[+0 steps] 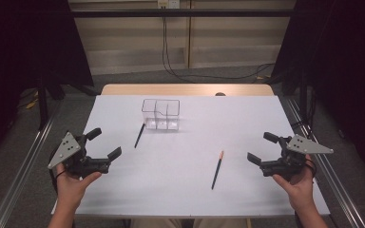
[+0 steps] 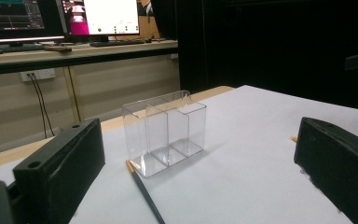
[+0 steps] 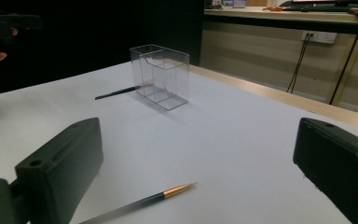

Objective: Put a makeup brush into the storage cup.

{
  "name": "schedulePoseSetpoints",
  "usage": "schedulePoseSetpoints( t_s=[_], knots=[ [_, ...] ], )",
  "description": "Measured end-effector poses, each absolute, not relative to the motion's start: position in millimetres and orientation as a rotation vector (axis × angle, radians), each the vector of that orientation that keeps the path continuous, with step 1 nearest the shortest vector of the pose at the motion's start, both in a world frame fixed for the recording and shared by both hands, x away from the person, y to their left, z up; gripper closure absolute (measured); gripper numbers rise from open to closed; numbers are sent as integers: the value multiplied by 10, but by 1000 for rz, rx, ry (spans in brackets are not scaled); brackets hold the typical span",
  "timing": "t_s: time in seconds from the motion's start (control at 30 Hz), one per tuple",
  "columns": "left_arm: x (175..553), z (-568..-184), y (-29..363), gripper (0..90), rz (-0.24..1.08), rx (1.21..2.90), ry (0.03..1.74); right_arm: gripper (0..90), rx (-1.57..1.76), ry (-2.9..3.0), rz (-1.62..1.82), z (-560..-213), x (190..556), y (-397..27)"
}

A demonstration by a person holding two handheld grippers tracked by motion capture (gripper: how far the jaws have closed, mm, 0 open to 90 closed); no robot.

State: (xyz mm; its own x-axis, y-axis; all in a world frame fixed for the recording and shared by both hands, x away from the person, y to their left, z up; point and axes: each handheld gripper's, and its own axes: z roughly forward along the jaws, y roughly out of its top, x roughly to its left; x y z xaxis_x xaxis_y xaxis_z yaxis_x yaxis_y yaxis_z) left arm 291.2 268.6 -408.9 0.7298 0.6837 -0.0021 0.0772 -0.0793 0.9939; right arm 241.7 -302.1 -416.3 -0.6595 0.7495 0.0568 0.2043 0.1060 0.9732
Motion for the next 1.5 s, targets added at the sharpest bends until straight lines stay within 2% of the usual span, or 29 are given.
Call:
schedulePoseSetpoints(
  t_s=[0.57, 1.5],
  knots=[
    [3305, -4108, 2448, 20, 538, 1614, 653, 10, 891, 1948, 1568, -4142, 2370, -2957],
    [3735, -4176, 2298, 26, 547, 1597, 748, 10, 878, 1952, 1563, -4137, 2344, -2972]
  ],
)
